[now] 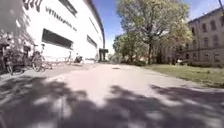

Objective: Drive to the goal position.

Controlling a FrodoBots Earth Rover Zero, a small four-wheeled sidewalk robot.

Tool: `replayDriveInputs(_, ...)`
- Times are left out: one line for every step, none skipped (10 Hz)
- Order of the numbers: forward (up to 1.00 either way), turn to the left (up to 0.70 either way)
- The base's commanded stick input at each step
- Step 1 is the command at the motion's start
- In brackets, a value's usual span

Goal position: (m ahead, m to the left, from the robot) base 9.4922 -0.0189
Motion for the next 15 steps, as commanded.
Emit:
replayDriveInputs(1.0,0.0)
replayDriveInputs(1.0,0.0)
replayDriveInputs(1.0,0.0)
replayDriveInputs(1.0,0.0)
replayDriveInputs(1.0,0.0)
replayDriveInputs(1.0,0.0)
replayDriveInputs(1.0,0.0)
replayDriveInputs(1.0,0.0)
replayDriveInputs(1.0,0.0)
replayDriveInputs(1.0,0.0)
replayDriveInputs(1.0,0.0)
replayDriveInputs(1.0,0.0)
replayDriveInputs(1.0,0.0)
replayDriveInputs(1.0,0.0)
replayDriveInputs(1.0,0.0)
